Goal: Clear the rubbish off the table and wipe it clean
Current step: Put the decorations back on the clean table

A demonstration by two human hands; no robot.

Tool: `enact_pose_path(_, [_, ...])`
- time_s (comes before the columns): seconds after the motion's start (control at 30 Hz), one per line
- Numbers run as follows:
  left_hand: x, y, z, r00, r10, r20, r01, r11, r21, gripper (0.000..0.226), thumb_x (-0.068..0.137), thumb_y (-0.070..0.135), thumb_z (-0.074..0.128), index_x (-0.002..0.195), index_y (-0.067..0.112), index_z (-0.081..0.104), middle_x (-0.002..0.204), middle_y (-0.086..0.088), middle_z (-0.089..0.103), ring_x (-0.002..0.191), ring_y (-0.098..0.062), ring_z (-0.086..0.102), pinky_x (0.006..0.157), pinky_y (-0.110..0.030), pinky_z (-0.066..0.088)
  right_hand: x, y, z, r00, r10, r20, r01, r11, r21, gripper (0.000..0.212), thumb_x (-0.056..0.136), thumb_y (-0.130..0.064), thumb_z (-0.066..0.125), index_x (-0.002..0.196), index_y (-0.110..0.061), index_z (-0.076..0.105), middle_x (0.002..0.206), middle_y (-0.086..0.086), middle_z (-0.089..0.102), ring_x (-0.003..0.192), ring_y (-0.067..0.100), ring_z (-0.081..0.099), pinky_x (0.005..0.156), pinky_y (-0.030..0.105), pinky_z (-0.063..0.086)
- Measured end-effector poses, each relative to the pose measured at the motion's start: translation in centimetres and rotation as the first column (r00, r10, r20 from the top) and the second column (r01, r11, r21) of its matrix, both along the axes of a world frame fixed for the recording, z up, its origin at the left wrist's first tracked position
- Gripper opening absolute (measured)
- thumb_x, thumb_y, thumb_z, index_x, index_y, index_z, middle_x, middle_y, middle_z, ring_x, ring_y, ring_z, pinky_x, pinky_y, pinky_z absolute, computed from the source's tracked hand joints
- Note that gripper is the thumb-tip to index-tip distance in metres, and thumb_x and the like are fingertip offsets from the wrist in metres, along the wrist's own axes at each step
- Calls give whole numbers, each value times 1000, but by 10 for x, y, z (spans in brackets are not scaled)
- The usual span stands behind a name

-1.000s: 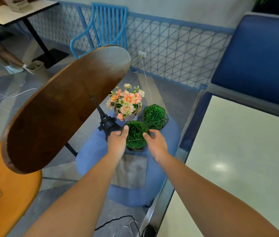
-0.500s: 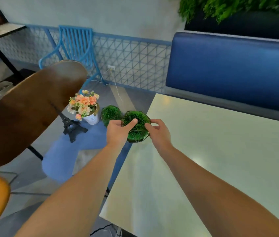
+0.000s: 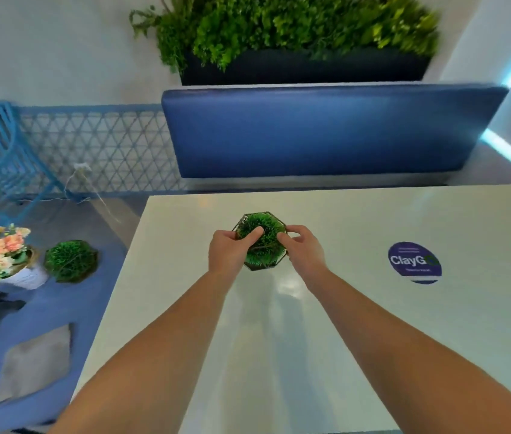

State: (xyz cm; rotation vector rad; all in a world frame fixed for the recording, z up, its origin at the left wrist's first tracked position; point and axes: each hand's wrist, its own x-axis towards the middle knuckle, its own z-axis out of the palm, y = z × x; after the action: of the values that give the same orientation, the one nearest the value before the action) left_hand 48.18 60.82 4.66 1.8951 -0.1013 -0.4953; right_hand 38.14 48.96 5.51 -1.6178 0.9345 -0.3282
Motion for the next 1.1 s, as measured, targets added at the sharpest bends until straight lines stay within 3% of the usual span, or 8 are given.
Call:
enact_pose_path(0.23, [-38,-105,1,983,-185,-1,185,983,3,58,70,55,80,102,15,54,90,7,57,84,-13,57,70,-27,43,-57,-76,1,979,-205,17,205,979,2,30,92,-33,62,120,-23,60,101,1,67,73,11,59,61,23,43])
enact_pose_path(0.37, [-56,-150,-6,961,-277,-2,277,961,11,51,74,52,78,99,17,50,90,7,55,80,-9,54,69,-26,42,-82,-113,-6,957,-291,5,291,957,-7,34,93,-34,63,125,-23,60,102,-1,67,79,10,61,65,23,45])
enact_pose_path(0.47, [-66,-175,-15,935,-354,7,354,935,18,51,75,50,78,100,17,49,93,6,55,80,-6,54,63,-22,41,-98,-140,-15,947,-315,-59,315,949,-19,43,90,-39,65,129,-20,60,110,-1,70,93,17,64,79,30,51])
enact_pose_path(0.63, [-84,-219,-26,918,-396,23,396,918,22,52,74,45,81,102,14,48,95,4,56,81,-6,56,60,-15,40,-122,-194,-28,949,-298,-106,302,953,23,42,87,-40,70,122,-16,68,106,1,72,92,17,65,84,32,54])
enact_pose_path(0.87, [-114,-260,-46,945,-326,20,326,945,-1,43,69,42,85,87,13,59,91,-9,67,83,-23,67,66,-30,54,-145,-247,-42,967,-193,-164,202,979,39,37,86,-39,71,117,-20,67,107,-3,72,97,20,67,82,38,56])
enact_pose_path(0.97, [-125,-267,-56,947,-318,53,319,948,-20,59,59,58,82,79,4,72,77,-17,72,73,-31,71,62,-45,58,-153,-261,-45,976,-129,-175,139,989,48,33,88,-35,70,117,-19,67,106,-3,72,96,20,67,82,35,55])
enact_pose_path(1.03, [-130,-271,-66,953,-296,59,298,954,-36,63,57,60,80,78,1,74,72,-18,71,69,-32,71,61,-52,58,-156,-268,-46,978,-104,-181,117,991,64,35,88,-34,71,119,-18,66,108,-1,71,94,21,67,74,32,55])
enact_pose_path(1.1, [-137,-276,-69,961,-272,47,274,960,-49,62,57,58,82,77,0,73,73,-20,71,69,-33,72,62,-53,57,-161,-275,-46,978,-70,-194,88,992,88,36,88,-35,70,119,-19,64,109,-2,70,83,17,68,55,24,51])
